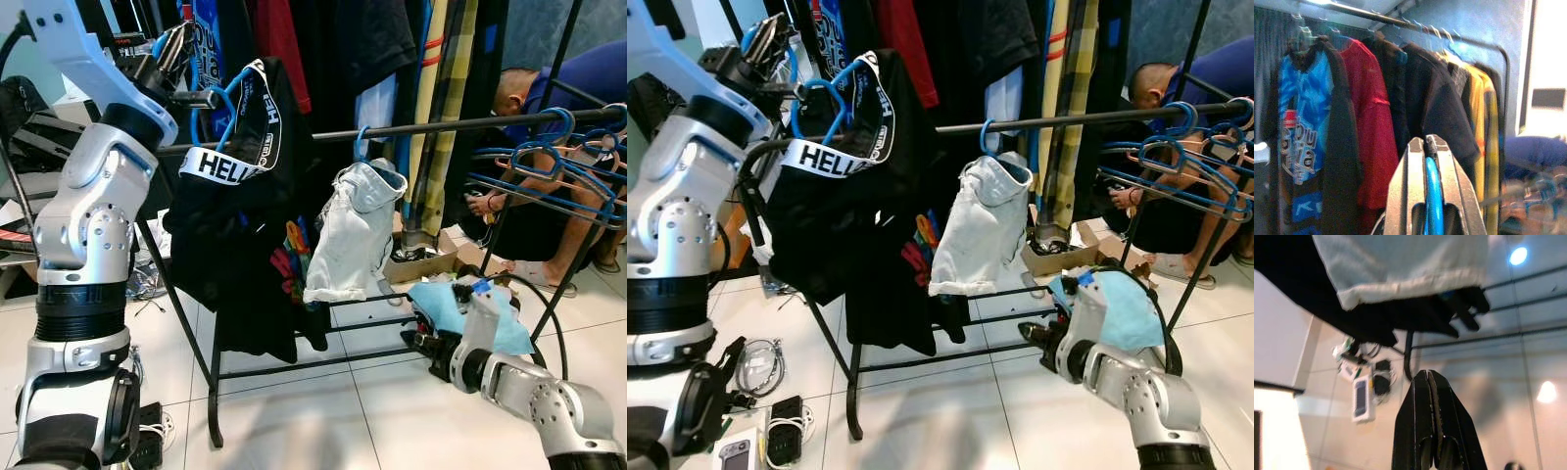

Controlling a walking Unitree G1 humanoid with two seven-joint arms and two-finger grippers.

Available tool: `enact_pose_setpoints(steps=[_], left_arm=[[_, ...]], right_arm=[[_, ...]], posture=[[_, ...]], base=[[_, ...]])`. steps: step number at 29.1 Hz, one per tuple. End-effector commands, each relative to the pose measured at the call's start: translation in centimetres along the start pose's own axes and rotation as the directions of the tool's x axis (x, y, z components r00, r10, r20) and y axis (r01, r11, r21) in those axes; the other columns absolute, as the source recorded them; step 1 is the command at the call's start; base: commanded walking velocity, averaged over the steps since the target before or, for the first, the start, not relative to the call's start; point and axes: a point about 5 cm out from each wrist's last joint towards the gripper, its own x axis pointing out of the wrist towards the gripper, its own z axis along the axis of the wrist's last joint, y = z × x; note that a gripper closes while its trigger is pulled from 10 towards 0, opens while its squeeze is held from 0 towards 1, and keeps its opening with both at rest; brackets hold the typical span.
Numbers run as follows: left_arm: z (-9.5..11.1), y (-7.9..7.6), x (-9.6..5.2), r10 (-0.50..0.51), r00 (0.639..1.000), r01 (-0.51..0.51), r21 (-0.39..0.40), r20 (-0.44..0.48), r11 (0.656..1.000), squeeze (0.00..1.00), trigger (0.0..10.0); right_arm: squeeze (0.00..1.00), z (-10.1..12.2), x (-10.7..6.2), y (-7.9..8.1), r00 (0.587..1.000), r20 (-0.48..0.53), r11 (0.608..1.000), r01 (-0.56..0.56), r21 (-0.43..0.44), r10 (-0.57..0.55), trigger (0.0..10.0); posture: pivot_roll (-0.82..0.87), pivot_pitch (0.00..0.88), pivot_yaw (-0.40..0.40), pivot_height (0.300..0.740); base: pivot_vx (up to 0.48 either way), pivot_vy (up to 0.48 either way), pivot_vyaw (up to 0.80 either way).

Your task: Hang hanger

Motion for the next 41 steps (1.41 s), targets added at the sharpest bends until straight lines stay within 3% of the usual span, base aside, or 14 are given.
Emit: enact_pose_setpoints(steps=[1,9,14,16,18,19,21,24,25,26,28,29,35,41], left_arm=[[0.2,-0.2,-0.2,-0.03,1.0,0.03,0.051,-0.003,0.998,0.0,10.0],[-1.3,-1.4,-4.6,-0.443,0.86,0.489,0.158,-0.254,0.858,0.0,10.0],[0.3,-0.8,-8.0,-0.622,0.684,0.684,0.039,-0.381,0.729,0.0,10.0],[0.3,-0.8,-8.0,-0.622,0.684,0.684,0.039,-0.381,0.729,0.0,10.0],[0.3,-1.3,-8.6,-0.667,0.633,0.723,-0.006,-0.393,0.69,0.0,10.0],[0.1,-2.2,-8.8,-0.701,0.603,0.745,-0.044,-0.38,0.665,0.0,10.0],[0.1,-2.2,-8.8,-0.701,0.603,0.745,-0.044,-0.38,0.665,0.0,10.0],[-1.5,-5.1,-10.0,-0.81,0.471,0.82,-0.164,-0.348,0.548,0.0,10.0],[-1.5,-5.1,-10.0,-0.81,0.471,0.82,-0.164,-0.348,0.548,0.0,10.0],[-1.9,-6.0,-10.1,-0.84,0.433,0.839,-0.196,-0.326,0.508,0.0,10.0],[-1.9,-6.0,-10.1,-0.84,0.433,0.839,-0.196,-0.326,0.508,0.0,10.0],[-2.2,-7.1,-10.3,-0.874,0.386,0.859,-0.231,-0.295,0.457,0.0,10.0],[-2.6,-9.2,-10.4,-0.925,0.304,0.888,-0.283,-0.23,0.362,0.0,10.0],[-2.8,-9.9,-10.3,-0.932,0.299,0.891,-0.291,-0.202,0.349,0.0,10.0]], right_arm=[[0.0,0.6,0.2,0.2,1.0,0.02,0.999,-0.009,-0.031,0.01,10.0],[0.0,6.0,-2.4,-1.2,0.955,0.294,0.99,0.003,-0.138,0.038,10.0],[0.0,10.3,-7.8,1.7,0.804,0.377,0.875,-0.338,-0.348,0.46,10.0],[0.0,10.3,-7.8,1.7,0.804,0.377,0.875,-0.338,-0.348,0.46,10.0],[0.14,11.2,-10.0,2.8,0.75,0.312,0.79,-0.435,-0.432,0.584,10.0],[1.0,11.4,-10.8,3.5,0.737,0.234,0.734,-0.477,-0.484,0.634,10.0],[1.0,11.4,-10.8,3.5,0.737,0.234,0.734,-0.477,-0.484,0.634,10.0],[1.0,12.4,-11.3,6.4,0.686,0.013,0.549,-0.571,-0.61,0.727,10.0],[1.0,12.4,-11.3,6.4,0.686,0.013,0.549,-0.571,-0.61,0.727,10.0],[0.78,12.2,-10.9,7.2,0.671,-0.081,0.484,-0.607,-0.63,0.737,10.0],[0.78,12.2,-10.9,7.2,0.671,-0.081,0.484,-0.607,-0.63,0.737,10.0],[0.0,11.9,-10.1,7.9,0.659,-0.172,0.419,-0.635,-0.649,0.732,10.0],[0.0,10.5,-8.8,9.2,0.58,-0.396,0.267,-0.745,-0.612,0.712,10.0],[0.0,9.2,-8.2,9.6,0.553,-0.481,0.234,-0.786,-0.572,0.68,10.0]], posture=[[-0.07,0.0,0.055,0.74],[-0.07,0.0,0.054,0.74],[-0.05,0.0,0.052,0.74],[-0.05,0.0,0.052,0.74],[-0.05,0.0,0.048,0.74],[-0.06,0.0,0.048,0.74],[-0.06,0.0,0.048,0.74],[-0.07,0.0,0.054,0.74],[-0.07,0.0,0.054,0.74],[-0.07,0.0,0.054,0.74],[-0.07,0.0,0.054,0.74],[-0.07,0.0,0.057,0.74],[-0.07,0.0,0.054,0.74],[-0.07,0.0,0.055,0.74]], base=[[0.0,0.0,0.0],[0.0,0.0,0.0],[0.0,0.0,0.0],[0.0,0.0,0.0],[0.0,0.0,0.0],[0.0,0.0,0.0],[0.0,0.0,0.0],[0.0,0.0,0.0],[0.0,0.0,0.0],[0.0,0.0,0.0],[0.0,0.0,0.0],[0.0,0.0,0.0],[0.0,0.0,0.0],[0.0,0.0,0.0]])
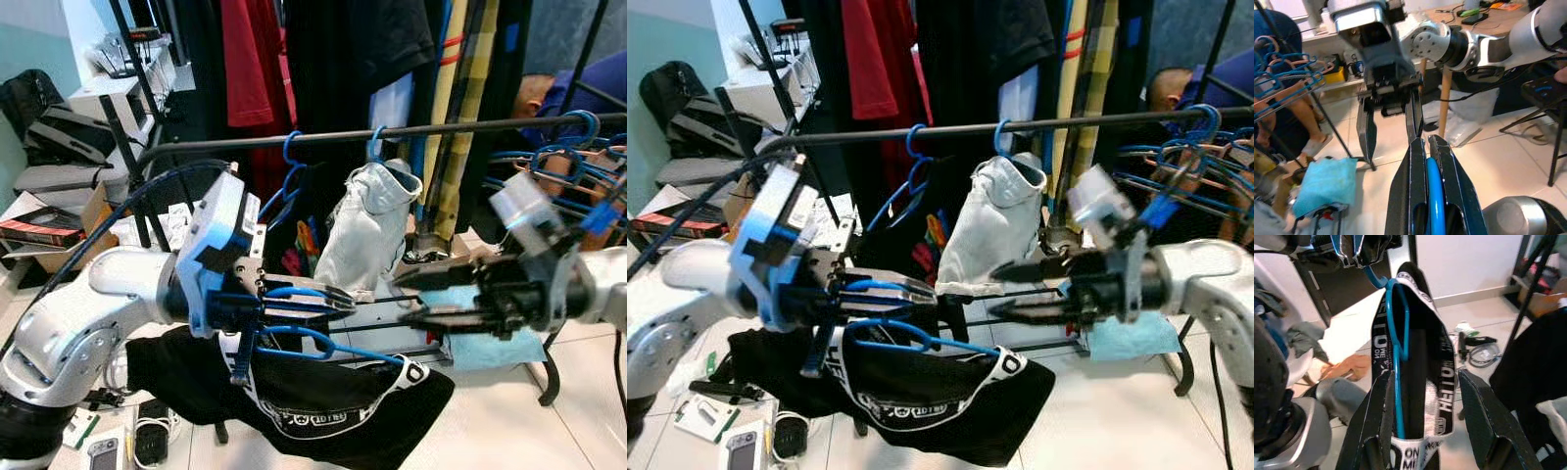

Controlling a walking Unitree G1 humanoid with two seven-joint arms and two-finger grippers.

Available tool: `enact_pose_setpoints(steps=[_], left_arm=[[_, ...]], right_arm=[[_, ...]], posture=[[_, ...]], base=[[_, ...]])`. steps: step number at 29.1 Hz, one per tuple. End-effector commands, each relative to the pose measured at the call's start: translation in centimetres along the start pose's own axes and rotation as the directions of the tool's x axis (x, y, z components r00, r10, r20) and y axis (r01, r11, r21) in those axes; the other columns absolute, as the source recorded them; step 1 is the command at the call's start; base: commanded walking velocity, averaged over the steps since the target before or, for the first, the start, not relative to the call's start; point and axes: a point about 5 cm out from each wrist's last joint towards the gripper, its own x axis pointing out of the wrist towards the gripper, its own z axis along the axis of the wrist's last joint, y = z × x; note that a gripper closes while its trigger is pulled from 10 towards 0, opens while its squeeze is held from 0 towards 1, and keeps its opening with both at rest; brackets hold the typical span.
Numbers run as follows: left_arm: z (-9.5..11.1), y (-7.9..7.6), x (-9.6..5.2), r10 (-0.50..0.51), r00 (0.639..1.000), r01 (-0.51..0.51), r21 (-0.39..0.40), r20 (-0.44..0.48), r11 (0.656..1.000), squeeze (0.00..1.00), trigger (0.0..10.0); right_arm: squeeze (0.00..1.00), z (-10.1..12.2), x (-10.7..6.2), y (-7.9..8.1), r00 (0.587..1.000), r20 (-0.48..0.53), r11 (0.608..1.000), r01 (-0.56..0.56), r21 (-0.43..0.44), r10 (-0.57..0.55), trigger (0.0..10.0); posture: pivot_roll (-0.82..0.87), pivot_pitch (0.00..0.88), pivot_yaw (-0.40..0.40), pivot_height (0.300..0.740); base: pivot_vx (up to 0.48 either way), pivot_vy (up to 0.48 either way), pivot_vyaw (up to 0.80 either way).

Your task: Hang hanger

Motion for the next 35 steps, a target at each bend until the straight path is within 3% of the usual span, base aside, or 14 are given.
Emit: enact_pose_setpoints(steps=[1,12,19,20,21,22,32,33,35], left_arm=[[0.3,-0.2,0.6,-0.021,1.0,0.02,0.012,0.015,1.0,0.0,10.0],[0.5,-0.5,1.8,-0.039,0.998,0.038,0.011,0.056,0.999,0.0,10.0],[0.8,-0.5,2.2,-0.047,0.996,0.046,0.014,0.076,0.999,0.0,10.0],[1.0,-0.5,2.4,-0.053,0.995,0.051,0.016,0.087,0.999,0.0,10.0],[1.0,-0.5,2.4,-0.053,0.995,0.051,0.016,0.087,0.999,0.0,10.0],[1.2,-0.6,2.6,-0.058,0.993,0.057,0.018,0.101,0.998,0.0,10.0],[0.7,-0.9,3.2,-0.07,0.99,0.072,-0.008,0.119,0.997,0.0,10.0],[0.4,-0.8,3.1,-0.07,0.992,0.073,-0.025,0.108,0.997,1.0,10.0],[0.0,-0.5,2.8,-0.052,0.994,0.056,-0.036,0.097,0.998,1.0,10.0]], right_arm=[[0.0,-0.4,1.0,0.5,0.997,-0.066,0.999,-0.049,-0.014,0.048,10.0],[0.0,-1.1,2.2,0.8,0.984,-0.125,0.992,-0.125,0.002,0.125,10.0],[0.0,-1.9,2.7,0.0,0.973,-0.212,0.995,-0.095,-0.022,0.088,10.0],[0.0,-2.1,3.0,-0.4,0.97,-0.233,0.997,-0.073,-0.03,0.064,4.5],[0.0,-2.1,3.0,-0.4,0.97,-0.233,0.997,-0.073,-0.03,0.064,4.5],[0.0,-2.2,3.3,-0.7,0.969,-0.243,0.998,-0.054,-0.036,0.044,0.0],[0.0,-2.1,3.5,-1.5,0.973,-0.231,0.999,-0.002,-0.038,-0.007,0.0],[0.0,-2.3,3.5,-1.4,0.972,-0.234,1.0,0.001,-0.029,-0.008,0.0],[0.0,-2.6,3.5,-1.4,0.972,-0.237,1.0,0.008,-0.016,-0.012,0.0]], posture=[[-0.07,0.0,0.055,0.74],[-0.08,0.0,0.055,0.74],[-0.08,0.0,0.055,0.74],[-0.08,0.0,0.055,0.74],[-0.08,0.0,0.055,0.74],[-0.08,0.0,0.054,0.74],[-0.08,0.0,0.055,0.74],[-0.08,0.0,0.055,0.74],[-0.08,0.0,0.055,0.74]], base=[[0.0,0.0,0.0],[0.0,0.0,0.0],[0.0,0.0,0.0],[0.0,0.0,0.0],[0.0,0.0,0.0],[0.0,0.0,0.0],[0.0,0.0,0.0],[0.0,0.0,0.0],[0.0,0.0,0.0]])
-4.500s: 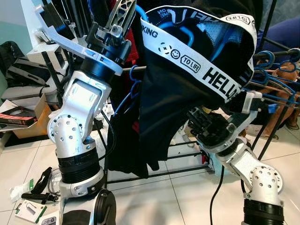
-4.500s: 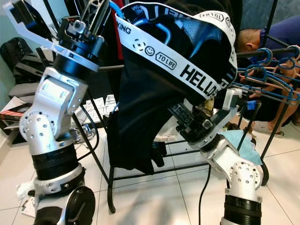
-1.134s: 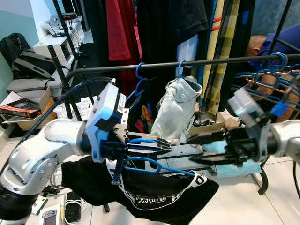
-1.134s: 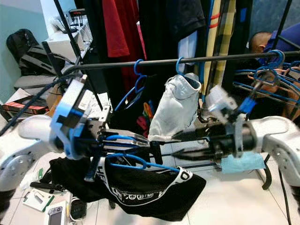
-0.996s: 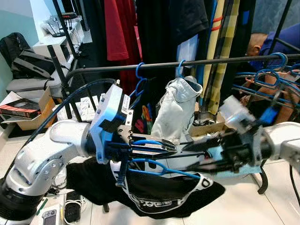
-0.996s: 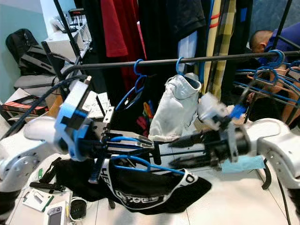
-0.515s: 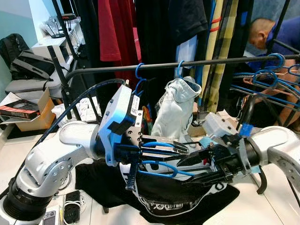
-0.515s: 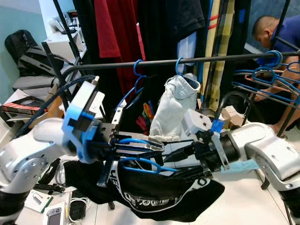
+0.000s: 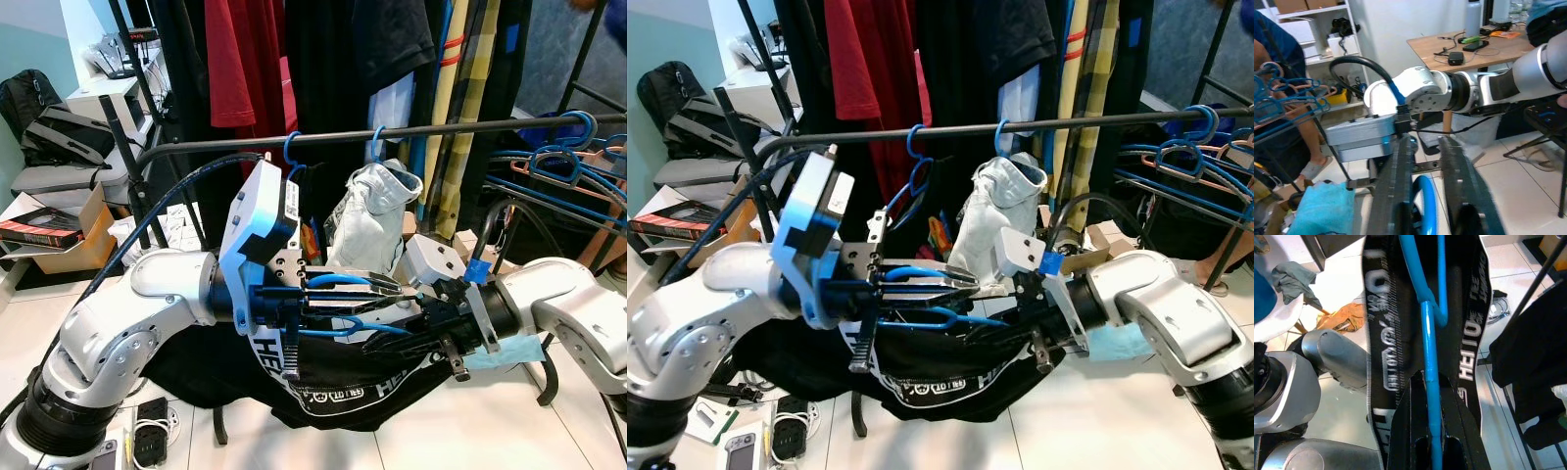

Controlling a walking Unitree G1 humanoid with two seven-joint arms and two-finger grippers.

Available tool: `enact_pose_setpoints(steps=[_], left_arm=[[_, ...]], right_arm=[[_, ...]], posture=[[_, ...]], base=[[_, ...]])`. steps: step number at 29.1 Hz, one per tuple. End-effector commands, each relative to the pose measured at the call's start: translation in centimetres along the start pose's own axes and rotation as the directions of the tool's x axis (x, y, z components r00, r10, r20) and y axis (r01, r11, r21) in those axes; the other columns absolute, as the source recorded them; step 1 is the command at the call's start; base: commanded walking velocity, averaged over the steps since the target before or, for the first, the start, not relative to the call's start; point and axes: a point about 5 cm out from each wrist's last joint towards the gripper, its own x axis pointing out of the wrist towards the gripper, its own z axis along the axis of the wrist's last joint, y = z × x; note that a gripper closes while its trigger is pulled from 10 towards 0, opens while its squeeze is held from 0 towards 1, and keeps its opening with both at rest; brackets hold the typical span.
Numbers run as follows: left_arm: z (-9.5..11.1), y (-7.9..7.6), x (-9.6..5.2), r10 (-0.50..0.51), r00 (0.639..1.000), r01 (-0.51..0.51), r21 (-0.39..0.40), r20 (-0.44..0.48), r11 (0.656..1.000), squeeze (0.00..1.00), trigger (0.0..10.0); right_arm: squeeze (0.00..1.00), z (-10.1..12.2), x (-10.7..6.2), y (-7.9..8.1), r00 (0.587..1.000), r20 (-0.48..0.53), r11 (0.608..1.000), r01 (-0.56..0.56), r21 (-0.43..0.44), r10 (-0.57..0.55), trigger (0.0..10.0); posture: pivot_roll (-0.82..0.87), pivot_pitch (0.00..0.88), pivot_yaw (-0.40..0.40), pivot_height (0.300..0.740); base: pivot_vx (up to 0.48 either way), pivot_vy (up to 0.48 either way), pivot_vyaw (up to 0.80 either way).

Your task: Hang hanger

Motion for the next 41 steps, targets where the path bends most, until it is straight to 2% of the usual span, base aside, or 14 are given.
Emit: enact_pose_setpoints(steps=[1,5,7,14,17,20,22,24,25,28,29,39,40,41], left_arm=[[-0.4,-0.2,0.0,-0.018,1.0,0.018,-0.022,-0.003,1.0,1.0,10.0],[-0.9,1.2,-1.3,0.08,0.996,-0.08,-0.012,-0.032,0.997,1.0,10.0],[0.4,5.0,-6.5,0.42,0.908,-0.42,0.057,0.01,0.906,1.0,10.0],[0.5,6.0,-10.0,0.584,0.81,-0.586,0.032,0.051,0.809,1.0,10.0],[-2.3,5.7,-14.7,0.761,0.648,-0.757,-0.089,0.03,0.648,1.0,10.0],[-3.7,5.2,-16.1,0.807,0.591,-0.8,-0.13,0.004,0.586,1.0,10.0],[-9.3,3.0,-18.3,0.873,0.458,-0.881,-0.219,-0.168,0.42,1.0,10.0],[-11.0,2.2,-18.8,0.88,0.42,-0.898,-0.241,-0.224,0.367,1.0,10.0],[-13.3,1.0,-19.3,0.872,0.378,-0.919,-0.243,-0.312,0.311,0.0,10.0],[-16.3,-0.5,-19.7,0.849,0.318,-0.943,-0.233,-0.421,0.238,0.0,10.0],[-18.6,-1.5,-19.7,0.809,0.269,-0.96,-0.207,-0.523,0.186,0.0,10.0],[-23.1,-3.5,-19.2,0.711,0.16,-0.984,-0.169,-0.684,0.059,0.0,10.0],[-24.5,-3.9,-19.3,0.684,0.08,-0.994,-0.11,-0.726,-0.001,0.0,10.0],[-24.5,-3.9,-19.3,0.684,0.08,-0.994,-0.11,-0.726,-0.001,0.0,10.0]], right_arm=[[0.0,-0.3,0.1,-0.1,1.0,-0.008,1.0,0.015,0.016,-0.015,0.0],[0.0,-1.3,-0.1,-0.1,0.999,-0.019,0.997,0.04,0.064,-0.039,0.0],[0.0,-5.9,-1.6,-0.1,0.981,-0.082,0.951,0.19,0.246,-0.175,0.0],[0.0,-9.0,-2.7,-0.4,0.934,-0.141,0.86,0.358,0.363,-0.329,0.0],[0.0,-12.6,-3.7,-0.1,0.844,-0.21,0.699,0.528,0.483,-0.492,0.0],[0.0,-13.6,-4.0,0.2,0.814,-0.234,0.646,0.569,0.509,-0.532,0.0],[0.0,-14.8,-5.4,-0.1,0.708,-0.282,0.504,0.676,0.539,-0.648,0.0],[0.0,-15.1,-5.9,-0.3,0.668,-0.3,0.456,0.707,0.541,-0.68,0.0],[0.0,-15.5,-6.6,-0.5,0.617,-0.322,0.4,0.744,0.535,-0.718,0.0],[0.0,-15.7,-7.3,-1.1,0.55,-0.334,0.341,0.787,0.514,-0.765,0.0],[0.0,-15.4,-7.8,-1.8,0.507,-0.322,0.315,0.811,0.494,-0.8,8.6],[0.0,-14.9,-8.3,-3.1,0.444,-0.311,0.266,0.837,0.478,-0.84,10.0],[0.0,-15.9,-7.0,-1.3,0.572,-0.37,0.327,0.771,0.547,-0.732,10.0],[0.0,-15.9,-7.0,-1.3,0.572,-0.37,0.327,0.771,0.547,-0.732,10.0]], posture=[[-0.08,0.0,0.055,0.74],[-0.09,0.0,0.053,0.74],[-0.09,0.0,0.05,0.74],[-0.1,0.0,0.049,0.74],[-0.1,0.0,0.05,0.74],[-0.1,0.0,0.05,0.74],[-0.1,0.0,0.056,0.74],[-0.1,0.0,0.058,0.74],[-0.1,0.0,0.056,0.74],[-0.1,0.0,0.057,0.74],[-0.09,0.0,0.056,0.74],[-0.09,0.0,0.055,0.74],[-0.1,0.0,0.055,0.74],[-0.1,0.0,0.055,0.74]], base=[[0.0,0.0,0.0],[0.0,0.0,0.0],[0.0,0.0,0.0],[0.0,0.0,0.0],[0.0,0.0,0.0],[0.0,0.0,0.0],[0.0,0.0,0.0],[0.0,0.0,0.0],[0.0,0.0,0.0],[0.0,0.0,0.0],[0.0,0.0,0.0],[0.0,0.0,0.0],[0.0,0.0,0.0],[0.0,0.0,0.0]])
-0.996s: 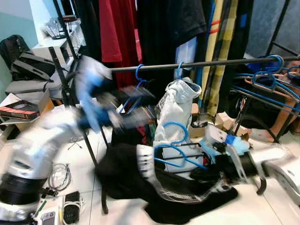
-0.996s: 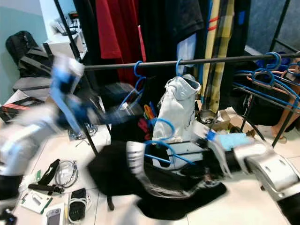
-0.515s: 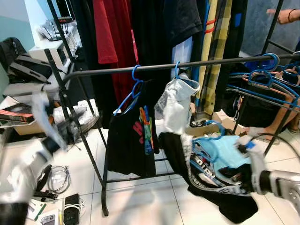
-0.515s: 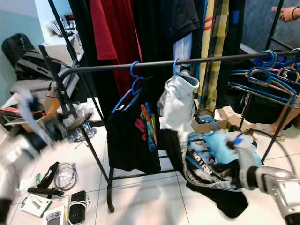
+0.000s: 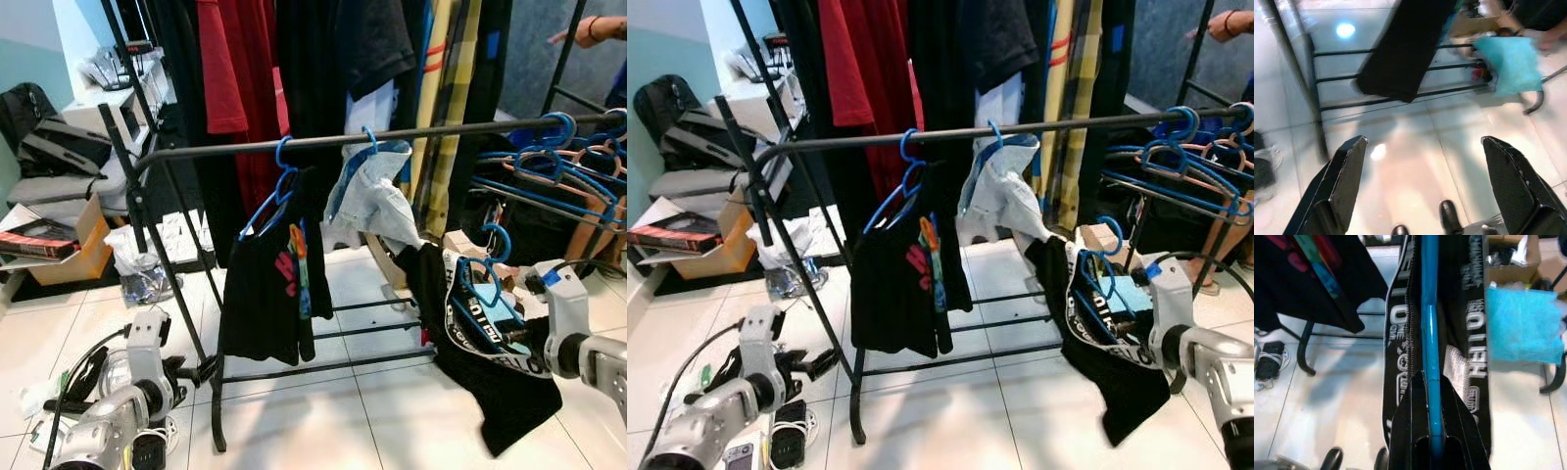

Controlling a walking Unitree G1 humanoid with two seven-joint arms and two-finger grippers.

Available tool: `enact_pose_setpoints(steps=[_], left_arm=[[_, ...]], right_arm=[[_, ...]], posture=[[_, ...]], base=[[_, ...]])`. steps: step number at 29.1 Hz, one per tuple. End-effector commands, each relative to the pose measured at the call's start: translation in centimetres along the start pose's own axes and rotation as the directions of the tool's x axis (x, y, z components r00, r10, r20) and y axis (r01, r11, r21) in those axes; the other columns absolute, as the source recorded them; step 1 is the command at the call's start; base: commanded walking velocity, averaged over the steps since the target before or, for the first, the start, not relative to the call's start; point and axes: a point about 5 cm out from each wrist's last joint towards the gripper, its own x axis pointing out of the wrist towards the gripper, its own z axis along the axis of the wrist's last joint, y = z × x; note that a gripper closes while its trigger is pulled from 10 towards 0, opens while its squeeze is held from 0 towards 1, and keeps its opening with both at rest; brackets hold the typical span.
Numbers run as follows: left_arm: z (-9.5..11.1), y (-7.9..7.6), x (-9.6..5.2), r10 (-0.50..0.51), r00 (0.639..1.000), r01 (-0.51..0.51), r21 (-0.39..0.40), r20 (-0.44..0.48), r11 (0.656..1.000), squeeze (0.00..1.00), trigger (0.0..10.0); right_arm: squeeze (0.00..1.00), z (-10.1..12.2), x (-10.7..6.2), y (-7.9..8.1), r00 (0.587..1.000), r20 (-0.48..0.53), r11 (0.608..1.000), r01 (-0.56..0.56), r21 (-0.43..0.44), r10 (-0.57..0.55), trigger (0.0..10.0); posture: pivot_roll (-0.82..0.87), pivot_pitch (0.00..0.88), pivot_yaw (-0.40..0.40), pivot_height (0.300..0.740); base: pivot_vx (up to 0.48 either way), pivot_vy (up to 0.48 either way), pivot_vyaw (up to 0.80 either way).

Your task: Hang hanger

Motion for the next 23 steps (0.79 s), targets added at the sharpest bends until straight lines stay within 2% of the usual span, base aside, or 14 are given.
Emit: enact_pose_setpoints(steps=[1,7,10,11,13,16,17,19,23], left_arm=[[-1.5,0.9,0.0,0.107,0.993,-0.107,0.005,-0.044,0.994,0.0,10.0],[-2.2,1.3,0.0,0.147,0.987,-0.147,0.002,-0.064,0.989,0.0,10.0],[-3.4,1.4,0.0,0.191,0.976,-0.19,0.024,-0.108,0.982,0.0,10.0],[-3.4,1.4,0.0,0.191,0.976,-0.19,0.024,-0.108,0.982,0.0,10.0],[-3.6,1.3,0.2,0.196,0.974,-0.192,0.04,-0.115,0.981,0.0,10.0],[-3.8,0.9,0.4,0.185,0.975,-0.18,0.047,-0.122,0.983,0.0,10.0],[-3.8,0.9,0.4,0.185,0.975,-0.18,0.047,-0.122,0.983,0.0,10.0],[-4.0,0.6,0.7,0.172,0.977,-0.17,0.028,-0.124,0.985,0.0,10.0],[-4.1,0.6,0.7,0.172,0.977,-0.172,0.013,-0.128,0.985,0.0,10.0]], right_arm=[[0.0,-2.4,-0.2,2.4,0.974,-0.125,0.982,-0.181,0.063,0.187,10.0],[0.0,-3.9,-0.4,2.5,0.968,-0.169,0.98,-0.167,0.105,0.183,10.0],[0.0,-6.4,-0.2,0.4,0.977,-0.212,0.988,0.006,0.155,0.027,10.0],[0.0,-6.4,-0.2,0.4,0.977,-0.212,0.988,0.006,0.155,0.027,10.0],[0.0,-6.7,-0.3,-1.3,0.974,-0.205,0.982,0.13,0.137,-0.1,10.0],[0.0,-4.7,-0.7,-3.1,0.969,-0.072,0.965,0.243,0.096,-0.237,10.0],[0.0,-4.7,-0.7,-3.1,0.969,-0.072,0.965,0.243,0.096,-0.237,10.0],[0.0,-1.9,-1.2,-3.4,0.965,0.047,0.965,0.255,0.07,-0.258,10.0],[0.0,0.2,-1.1,-2.7,0.97,0.127,0.978,0.206,0.038,-0.21,10.0]], posture=[[-0.1,0.0,0.055,0.74],[-0.11,0.0,0.06,0.74],[-0.11,0.0,0.061,0.74],[-0.11,0.0,0.061,0.74],[-0.11,0.0,0.061,0.74],[-0.11,0.0,0.061,0.74],[-0.11,0.0,0.061,0.74],[-0.11,0.0,0.061,0.74],[-0.11,0.0,0.063,0.74]], base=[[0.0,0.0,0.0],[0.0,0.0,0.0],[0.0,0.0,0.0],[0.0,0.0,0.0],[0.0,0.0,0.0],[0.0,0.0,0.0],[0.0,0.0,0.0],[0.0,0.0,0.0],[0.0,-0.208,0.0]])
